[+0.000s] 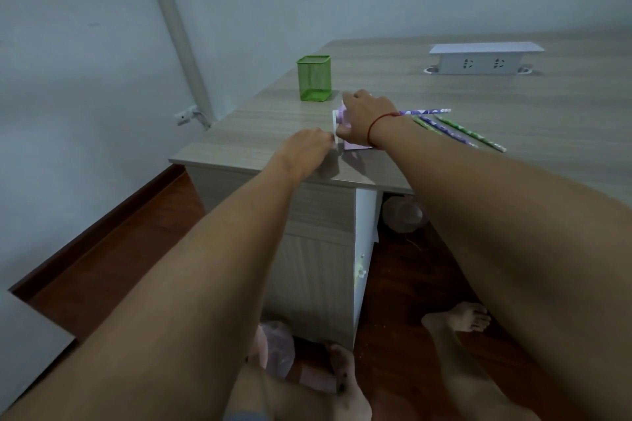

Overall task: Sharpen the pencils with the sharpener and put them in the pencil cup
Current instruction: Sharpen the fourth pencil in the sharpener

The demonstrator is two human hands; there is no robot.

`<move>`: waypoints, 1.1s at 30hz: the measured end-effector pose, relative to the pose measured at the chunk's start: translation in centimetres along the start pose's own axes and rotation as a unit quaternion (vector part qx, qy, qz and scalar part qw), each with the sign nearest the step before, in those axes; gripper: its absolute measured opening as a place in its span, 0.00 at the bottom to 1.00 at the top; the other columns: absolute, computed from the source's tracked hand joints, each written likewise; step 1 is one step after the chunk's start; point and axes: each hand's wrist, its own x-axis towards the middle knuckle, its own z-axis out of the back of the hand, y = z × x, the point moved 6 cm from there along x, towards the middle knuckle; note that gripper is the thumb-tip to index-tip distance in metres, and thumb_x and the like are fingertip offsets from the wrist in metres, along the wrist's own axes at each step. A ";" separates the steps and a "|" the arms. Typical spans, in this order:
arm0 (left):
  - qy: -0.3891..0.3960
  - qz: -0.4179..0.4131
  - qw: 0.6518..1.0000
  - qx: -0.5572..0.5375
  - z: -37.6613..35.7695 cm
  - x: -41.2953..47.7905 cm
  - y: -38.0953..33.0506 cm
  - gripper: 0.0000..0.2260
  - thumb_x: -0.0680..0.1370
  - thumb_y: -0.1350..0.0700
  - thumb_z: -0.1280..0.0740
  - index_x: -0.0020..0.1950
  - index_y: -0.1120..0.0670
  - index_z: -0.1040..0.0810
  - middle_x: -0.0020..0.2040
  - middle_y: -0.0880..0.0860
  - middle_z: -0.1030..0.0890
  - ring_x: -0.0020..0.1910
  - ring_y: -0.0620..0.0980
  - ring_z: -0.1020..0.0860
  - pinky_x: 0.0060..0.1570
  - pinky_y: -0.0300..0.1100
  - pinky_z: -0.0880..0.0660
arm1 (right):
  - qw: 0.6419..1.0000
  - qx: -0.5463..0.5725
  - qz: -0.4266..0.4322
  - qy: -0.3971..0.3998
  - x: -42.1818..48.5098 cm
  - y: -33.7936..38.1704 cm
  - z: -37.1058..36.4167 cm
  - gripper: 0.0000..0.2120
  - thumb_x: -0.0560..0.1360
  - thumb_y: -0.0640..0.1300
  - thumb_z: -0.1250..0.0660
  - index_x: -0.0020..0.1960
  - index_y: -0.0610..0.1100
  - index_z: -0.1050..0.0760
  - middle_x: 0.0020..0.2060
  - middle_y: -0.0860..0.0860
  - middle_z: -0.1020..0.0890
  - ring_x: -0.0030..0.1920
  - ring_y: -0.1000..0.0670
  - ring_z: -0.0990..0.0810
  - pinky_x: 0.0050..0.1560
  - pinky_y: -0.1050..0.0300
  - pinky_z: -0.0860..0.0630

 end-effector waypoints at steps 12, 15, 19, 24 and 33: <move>0.045 0.003 0.995 -0.086 0.0 3.7 2.3 0.13 0.81 0.57 0.43 0.55 0.61 0.23 0.53 0.63 0.21 0.52 0.61 0.22 0.52 0.50 0.27 | 1.000 0.008 0.023 -0.014 0.0 -0.1 0.4 0.21 0.76 0.52 0.40 0.65 0.43 0.31 0.65 0.43 0.29 0.61 0.40 0.26 0.55 0.50 0.29; 0.003 -0.027 0.999 -0.029 1.4 4.9 3.5 0.10 0.79 0.59 0.40 0.57 0.58 0.23 0.52 0.62 0.20 0.51 0.62 0.21 0.48 0.51 0.25 | 1.000 0.002 0.024 -0.006 0.1 -0.1 0.4 0.22 0.76 0.52 0.40 0.66 0.43 0.32 0.65 0.43 0.29 0.63 0.40 0.27 0.58 0.49 0.29; -0.072 -0.055 0.996 -0.001 4.4 5.9 4.4 0.11 0.79 0.61 0.41 0.58 0.58 0.23 0.50 0.65 0.21 0.49 0.65 0.21 0.44 0.52 0.25 | 1.000 -0.005 0.015 0.020 0.4 -0.4 0.6 0.24 0.78 0.51 0.42 0.71 0.44 0.37 0.68 0.42 0.32 0.65 0.39 0.28 0.61 0.49 0.31; -0.100 -0.039 0.994 0.011 5.5 4.9 4.0 0.10 0.81 0.63 0.44 0.56 0.64 0.26 0.48 0.67 0.21 0.48 0.67 0.22 0.41 0.55 0.29 | 0.998 -0.031 0.002 0.048 0.6 -0.6 0.6 0.25 0.78 0.55 0.40 0.71 0.44 0.37 0.67 0.42 0.31 0.63 0.38 0.27 0.61 0.48 0.30; -0.105 -0.042 0.993 -0.042 4.2 -0.8 0.9 0.15 0.80 0.67 0.44 0.65 0.60 0.30 0.51 0.64 0.21 0.48 0.64 0.21 0.43 0.50 0.29 | 0.997 -0.053 -0.006 0.050 0.4 0.2 1.2 0.22 0.78 0.53 0.38 0.66 0.41 0.31 0.62 0.41 0.26 0.59 0.40 0.24 0.56 0.50 0.28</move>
